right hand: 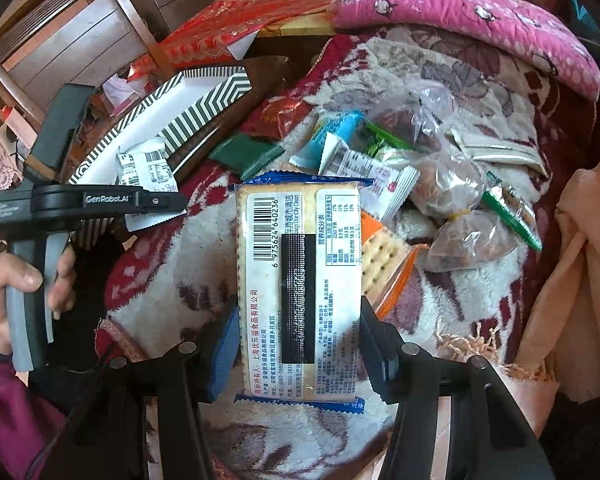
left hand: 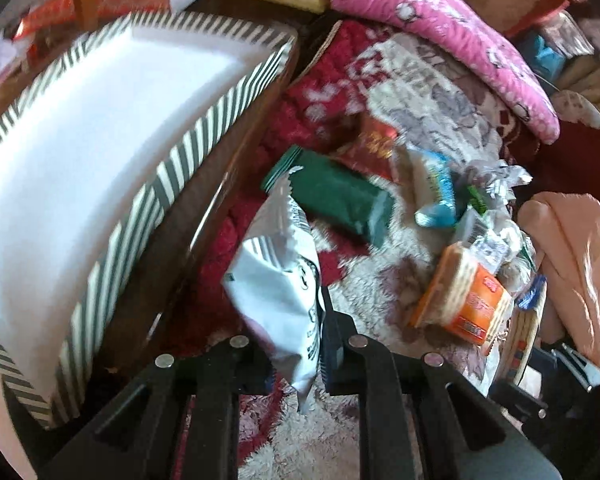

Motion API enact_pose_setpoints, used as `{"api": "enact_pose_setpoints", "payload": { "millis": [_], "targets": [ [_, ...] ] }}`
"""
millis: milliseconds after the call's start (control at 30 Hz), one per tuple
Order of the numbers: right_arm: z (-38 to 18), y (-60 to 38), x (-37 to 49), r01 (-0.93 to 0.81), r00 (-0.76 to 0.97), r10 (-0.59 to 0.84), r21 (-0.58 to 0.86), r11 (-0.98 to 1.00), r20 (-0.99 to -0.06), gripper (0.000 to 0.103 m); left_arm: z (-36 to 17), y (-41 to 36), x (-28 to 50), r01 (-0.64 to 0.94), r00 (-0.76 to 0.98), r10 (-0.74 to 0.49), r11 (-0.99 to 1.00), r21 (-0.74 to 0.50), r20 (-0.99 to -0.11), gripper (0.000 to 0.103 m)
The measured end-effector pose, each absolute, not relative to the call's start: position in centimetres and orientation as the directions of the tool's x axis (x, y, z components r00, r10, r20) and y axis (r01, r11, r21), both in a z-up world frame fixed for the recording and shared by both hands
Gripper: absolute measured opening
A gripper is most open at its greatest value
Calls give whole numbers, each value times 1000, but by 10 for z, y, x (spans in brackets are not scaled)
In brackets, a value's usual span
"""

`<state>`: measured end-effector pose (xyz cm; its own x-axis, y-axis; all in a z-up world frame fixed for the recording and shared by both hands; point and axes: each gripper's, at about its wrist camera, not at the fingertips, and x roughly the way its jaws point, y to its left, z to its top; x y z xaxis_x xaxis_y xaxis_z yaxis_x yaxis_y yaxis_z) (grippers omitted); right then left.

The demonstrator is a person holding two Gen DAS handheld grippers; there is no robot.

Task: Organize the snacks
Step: 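Carry both packets to the white tray and release them inside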

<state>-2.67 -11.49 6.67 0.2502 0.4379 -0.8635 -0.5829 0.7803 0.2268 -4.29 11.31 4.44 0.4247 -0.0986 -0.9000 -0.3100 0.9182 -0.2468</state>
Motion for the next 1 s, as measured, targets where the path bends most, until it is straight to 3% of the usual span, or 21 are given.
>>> {"api": "enact_pose_setpoints", "payload": {
  "millis": [400,1000],
  "targets": [
    [95,-92,-14,-602,263,506,270,751,-822,59,83,113,-44,-270,473,19,955,-125,-881,15],
    [117,12,6,-719,197,563,273,640,-802,59,113,196,-53,-359,477,145,932,-42,-867,15]
  ]
}}
